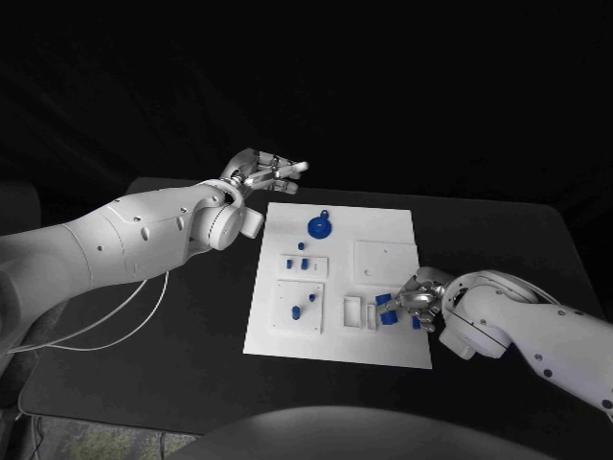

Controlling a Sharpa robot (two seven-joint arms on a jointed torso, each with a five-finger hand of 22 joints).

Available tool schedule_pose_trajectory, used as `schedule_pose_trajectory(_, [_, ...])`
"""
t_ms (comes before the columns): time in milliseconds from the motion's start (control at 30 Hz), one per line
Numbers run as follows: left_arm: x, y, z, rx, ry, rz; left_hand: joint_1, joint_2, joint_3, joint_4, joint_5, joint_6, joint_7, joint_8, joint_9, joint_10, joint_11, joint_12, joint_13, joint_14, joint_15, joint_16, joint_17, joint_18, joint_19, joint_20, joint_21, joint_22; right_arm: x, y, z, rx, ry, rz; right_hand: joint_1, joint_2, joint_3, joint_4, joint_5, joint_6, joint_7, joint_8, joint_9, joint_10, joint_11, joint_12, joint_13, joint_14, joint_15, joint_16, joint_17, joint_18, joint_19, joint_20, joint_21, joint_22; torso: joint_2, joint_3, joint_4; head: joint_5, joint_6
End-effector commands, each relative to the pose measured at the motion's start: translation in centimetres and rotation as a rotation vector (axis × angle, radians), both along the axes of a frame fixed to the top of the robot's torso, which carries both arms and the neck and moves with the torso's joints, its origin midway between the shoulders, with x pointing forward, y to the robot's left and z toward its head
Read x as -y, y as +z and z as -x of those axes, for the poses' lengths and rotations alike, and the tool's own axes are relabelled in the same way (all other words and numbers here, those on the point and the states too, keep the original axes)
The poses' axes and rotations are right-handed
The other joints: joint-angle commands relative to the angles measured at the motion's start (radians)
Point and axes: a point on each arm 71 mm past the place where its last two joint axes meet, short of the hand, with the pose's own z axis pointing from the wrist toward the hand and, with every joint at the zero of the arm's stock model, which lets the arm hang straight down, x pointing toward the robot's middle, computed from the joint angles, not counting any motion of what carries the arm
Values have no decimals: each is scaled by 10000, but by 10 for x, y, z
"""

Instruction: Assemble the parts on the task board

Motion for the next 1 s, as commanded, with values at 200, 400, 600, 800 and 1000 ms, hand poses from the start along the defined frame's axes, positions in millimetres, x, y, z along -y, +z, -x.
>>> schedule_pose_trajectory(200, [4, 0, 0, -77, -257, 142, -13, 77, 21, -77, 55, -79, 21, -29, 12, -51, 47, 49, 16, -43, 30, -30, 21, -137, 11, 42, 86, -42, -8, 13, -3, -191, -247, -671, 159, 277, 308, -393, 78, 145, -43, 120, 96, 82, -46, -23, -15, -27, -70, -9, -10, -23, 481, -54, 60, 39, 12, -6, 22, -8, 9])
schedule_pose_trajectory(400, [5, 0, 0, -95, -270, 145, -13, 77, 21, -77, 55, -79, 21, -29, 12, -51, 47, 49, 16, -43, 30, -30, 21, -137, 11, 42, 86, -42, -15, 14, -2, -456, -27, -755, 130, 299, 197, -344, 67, 141, -45, 116, 73, 74, -44, -29, -24, -27, -66, 8, -3, -36, 476, -52, 126, 103, -2, -29, 11, -9, -5])
schedule_pose_trajectory(600, [6, 0, 0, -110, -291, 151, -19, 78, 26, -83, 65, -83, 22, -28, 12, -60, 49, 48, 16, -57, 34, -30, 33, -132, -1, 47, 119, -89, -24, 9, -2, -620, 339, -576, 57, 298, 124, -266, 14, 119, -38, 116, 50, 53, -35, -73, -50, -32, -58, 4, -7, -35, 470, -45, 105, 110, 1, -24, 12, -11, -3])
schedule_pose_trajectory(800, [7, 0, 0, -134, -317, 157, -23, 81, 28, -83, 66, -99, 27, -33, 10, -79, 58, 47, 16, -68, 39, -31, 36, -131, -6, 51, 136, -114, -34, 3, 0, -577, 789, -205, -204, 305, -36, 8, -98, 155, -66, 116, 7, 36, -41, -171, -122, -40, -58, -21, -22, -32, 467, -42, 49, 117, 10, -12, 15, -8, 0])
schedule_pose_trajectory(1000, [8, -1, 0, -160, -350, 165, -59, 102, 28, -54, 70, -104, 29, -31, 11, -87, 60, 48, 16, -82, 42, -33, 36, -129, -14, 55, 141, -127, -44, -1, -1, -364, 1017, -16, -362, 237, -96, 279, -208, 320, -123, 123, -11, 80, -81, -405, -330, -44, -96, -54, -9, -42, 478, -76, 0, 128, 14, -4, 15, 13, -2])
